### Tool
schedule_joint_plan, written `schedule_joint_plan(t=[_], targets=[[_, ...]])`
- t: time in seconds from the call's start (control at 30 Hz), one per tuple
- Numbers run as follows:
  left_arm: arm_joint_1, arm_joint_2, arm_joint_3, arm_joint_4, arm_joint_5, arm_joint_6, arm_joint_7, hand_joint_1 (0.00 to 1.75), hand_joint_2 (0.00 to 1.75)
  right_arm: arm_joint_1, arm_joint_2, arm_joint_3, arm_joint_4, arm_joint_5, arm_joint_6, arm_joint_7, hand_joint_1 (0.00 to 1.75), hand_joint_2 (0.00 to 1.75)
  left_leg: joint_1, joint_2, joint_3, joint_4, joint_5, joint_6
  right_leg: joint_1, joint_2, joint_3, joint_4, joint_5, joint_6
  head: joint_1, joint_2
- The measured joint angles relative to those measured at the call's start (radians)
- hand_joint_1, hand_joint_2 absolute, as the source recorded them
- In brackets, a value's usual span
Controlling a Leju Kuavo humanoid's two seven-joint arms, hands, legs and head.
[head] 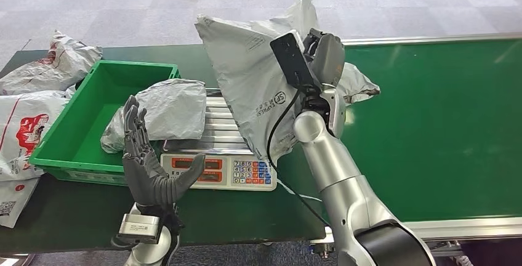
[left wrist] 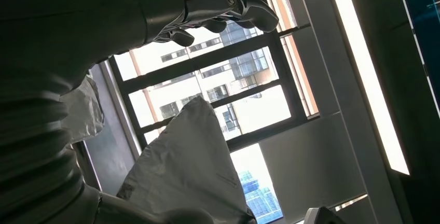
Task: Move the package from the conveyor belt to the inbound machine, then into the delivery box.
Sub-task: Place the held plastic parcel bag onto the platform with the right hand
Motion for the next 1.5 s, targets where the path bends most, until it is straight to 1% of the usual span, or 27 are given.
schedule_joint_plan(t=[0.23, 0.33, 0.4, 0.5, 0.53, 0.63, 0.8, 0.93, 1.03, 1.1, 1.2, 1.47, 1.5], targets=[[0.0, 0.005, -0.006, 0.004, 0.002, 0.0, 0.0, 0.0, 1.75, -0.021, 0.0, 0.022, 0.042, -0.035, 0.009, 0.001, 1.75, 1.75, 0.0, 0.0, 0.0, 0.0, 0.0, 0.0, 0.0, 0.0, 0.0, 0.0, 0.0, 0.0, 0.0, 0.0], [-0.003, 0.006, -0.008, 0.007, 0.005, 0.0, 0.0, 0.0, 1.75, -0.031, 0.001, 0.038, 0.066, -0.071, 0.04, 0.003, 1.75, 1.75, 0.0, 0.0, 0.0, 0.0, 0.0, 0.0, 0.0, 0.0, 0.0, 0.0, 0.0, 0.0, 0.0, 0.0], [-0.007, 0.007, -0.01, 0.011, 0.01, -0.002, 0.0, 0.0, 1.75, -0.042, 0.001, 0.059, 0.093, -0.126, 0.096, -0.002, 1.75, 1.75, 0.0, 0.0, 0.0, 0.0, 0.0, 0.0, 0.0, 0.0, 0.0, 0.0, 0.0, 0.0, 0.0, 0.0], [-0.022, 0.01, -0.014, 0.019, 0.023, -0.006, 0.0, 0.0, 1.75, -0.064, 0.001, 0.113, 0.156, -0.241, 0.242, -0.035, 1.75, 1.75, 0.0, 0.001, 0.0, 0.0, 0.0, 0.0, 0.0, 0.001, 0.0, 0.0, 0.0, 0.0, 0.0, 0.0], [-0.027, 0.011, -0.016, 0.022, 0.026, -0.006, 0.0, 0.0, 1.75, -0.069, 0.001, 0.134, 0.175, -0.267, 0.271, -0.045, 1.75, 1.75, 0.0, 0.001, 0.0, 0.0, 0.0, 0.0, 0.0, 0.0, 0.0, 0.0, 0.0, 0.0, 0.0, 0.0], [-0.035, 0.015, -0.017, 0.028, 0.027, -0.006, 0.0, 0.0, 1.75, -0.077, 0.003, 0.172, 0.211, -0.293, 0.29, -0.055, 1.75, 1.75, 0.0, -0.001, 0.0, 0.0, 0.0, 0.0, 0.0, -0.001, 0.0, 0.0, 0.0, 0.0, 0.0, 0.0], [-0.04, 0.018, -0.017, 0.035, 0.028, -0.008, 0.0, 0.0, 1.75, -0.088, 0.003, 0.196, 0.247, -0.296, 0.306, -0.061, 1.75, 1.75, 0.0, 0.001, 0.0, 0.0, 0.0, 0.0, 0.0, 0.001, 0.0, 0.0, 0.0, 0.0, 0.0, 0.0], [-0.048, 0.022, -0.023, 0.039, 0.035, -0.03, 0.0, 0.0, 1.75, -0.098, 0.003, 0.242, 0.282, -0.299, 0.41, -0.098, 1.75, 1.75, 0.0, 0.0, 0.0, 0.0, 0.0, 0.0, 0.0, 0.001, 0.0, 0.0, 0.0, 0.0, 0.0, 0.0], [-0.059, 0.021, -0.025, 0.044, 0.017, -0.055, 0.0, 0.0, 1.75, -0.096, 0.004, 0.336, 0.313, -0.386, 0.47, -0.123, 1.75, 1.75, 0.0, 0.0, 0.0, 0.0, 0.0, 0.0, 0.001, 0.001, -0.001, 0.0, 0.0, -0.001, 0.0, 0.0], [-0.062, 0.019, -0.026, 0.047, 0.001, -0.064, 0.0, 0.0, 1.75, -0.093, 0.004, 0.403, 0.327, -0.435, 0.486, -0.132, 1.75, 1.75, 0.001, 0.001, 0.0, 0.0, 0.0, 0.0, 0.001, 0.001, -0.001, 0.0, 0.0, -0.001, 0.0, 0.0], [-0.064, 0.017, -0.026, 0.05, -0.006, -0.07, 0.0, 0.0, 1.75, -0.091, 0.004, 0.47, 0.341, -0.46, 0.492, -0.14, 1.75, 1.75, 0.001, 0.001, 0.0, 0.0, 0.0, 0.0, 0.001, 0.001, -0.001, 0.0, 0.0, -0.001, 0.0, 0.0], [-0.066, 0.017, -0.025, 0.055, -0.025, -0.071, 0.0, 0.0, 1.75, -0.091, 0.003, 0.54, 0.364, -0.502, 0.501, -0.152, 1.75, 1.75, 0.0, 0.001, 0.0, 0.0, 0.0, 0.0, 0.001, 0.001, -0.001, 0.0, 0.0, -0.001, 0.0, 0.0], [-0.066, 0.017, -0.025, 0.056, -0.028, -0.07, 0.0, 0.0, 1.75, -0.091, 0.003, 0.545, 0.367, -0.506, 0.501, -0.152, 1.31, 1.75, 0.0, 0.001, 0.0, 0.0, 0.0, 0.0, 0.001, 0.001, -0.001, 0.0, 0.0, -0.001, 0.0, 0.0]])
